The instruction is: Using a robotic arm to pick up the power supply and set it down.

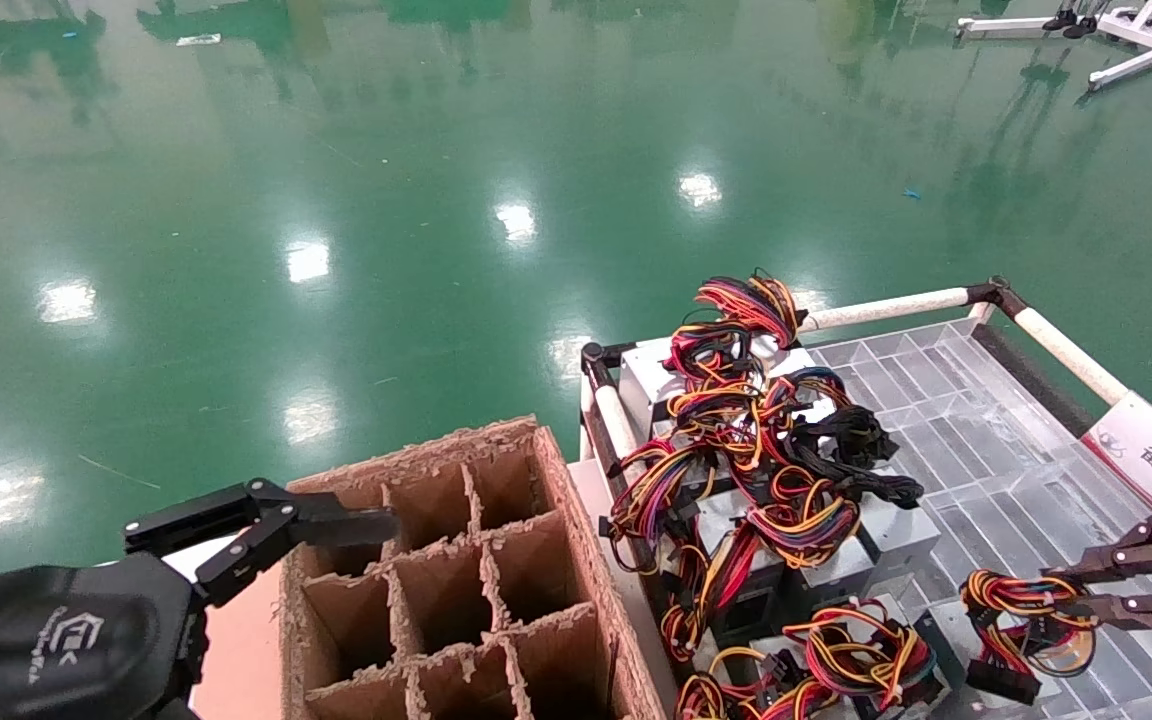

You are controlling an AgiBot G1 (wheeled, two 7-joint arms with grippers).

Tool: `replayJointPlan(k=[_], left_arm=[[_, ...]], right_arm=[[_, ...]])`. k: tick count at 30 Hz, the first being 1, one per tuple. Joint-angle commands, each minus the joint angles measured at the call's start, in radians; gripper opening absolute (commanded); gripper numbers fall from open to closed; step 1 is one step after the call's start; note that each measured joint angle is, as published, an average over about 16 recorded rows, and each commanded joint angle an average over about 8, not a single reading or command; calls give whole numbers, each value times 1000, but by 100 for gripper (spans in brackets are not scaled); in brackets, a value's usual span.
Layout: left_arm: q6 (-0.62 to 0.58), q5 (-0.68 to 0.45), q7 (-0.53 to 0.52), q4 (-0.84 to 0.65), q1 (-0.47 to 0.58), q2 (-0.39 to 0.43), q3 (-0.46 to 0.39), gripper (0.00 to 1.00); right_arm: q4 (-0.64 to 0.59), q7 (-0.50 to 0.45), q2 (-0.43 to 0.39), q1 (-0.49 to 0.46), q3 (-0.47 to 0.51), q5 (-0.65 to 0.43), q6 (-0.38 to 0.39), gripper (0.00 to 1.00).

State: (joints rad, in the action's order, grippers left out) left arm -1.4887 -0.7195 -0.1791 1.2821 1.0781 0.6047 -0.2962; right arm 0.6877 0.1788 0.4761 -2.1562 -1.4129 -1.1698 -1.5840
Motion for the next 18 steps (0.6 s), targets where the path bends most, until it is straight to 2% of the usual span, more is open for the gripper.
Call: replayJointPlan(k=[1, 7, 18], left_arm=[[0, 0, 0, 0, 0, 0, 0, 100], [0, 0, 0, 0, 0, 0, 0, 100], [0, 1, 1, -1, 0, 0, -1, 100]], right_arm=[[2, 0, -2, 3, 4, -1, 3, 100], [25, -34, -12, -11, 2, 49, 6, 100], [50, -106, -35, 14, 42, 246, -3, 100]])
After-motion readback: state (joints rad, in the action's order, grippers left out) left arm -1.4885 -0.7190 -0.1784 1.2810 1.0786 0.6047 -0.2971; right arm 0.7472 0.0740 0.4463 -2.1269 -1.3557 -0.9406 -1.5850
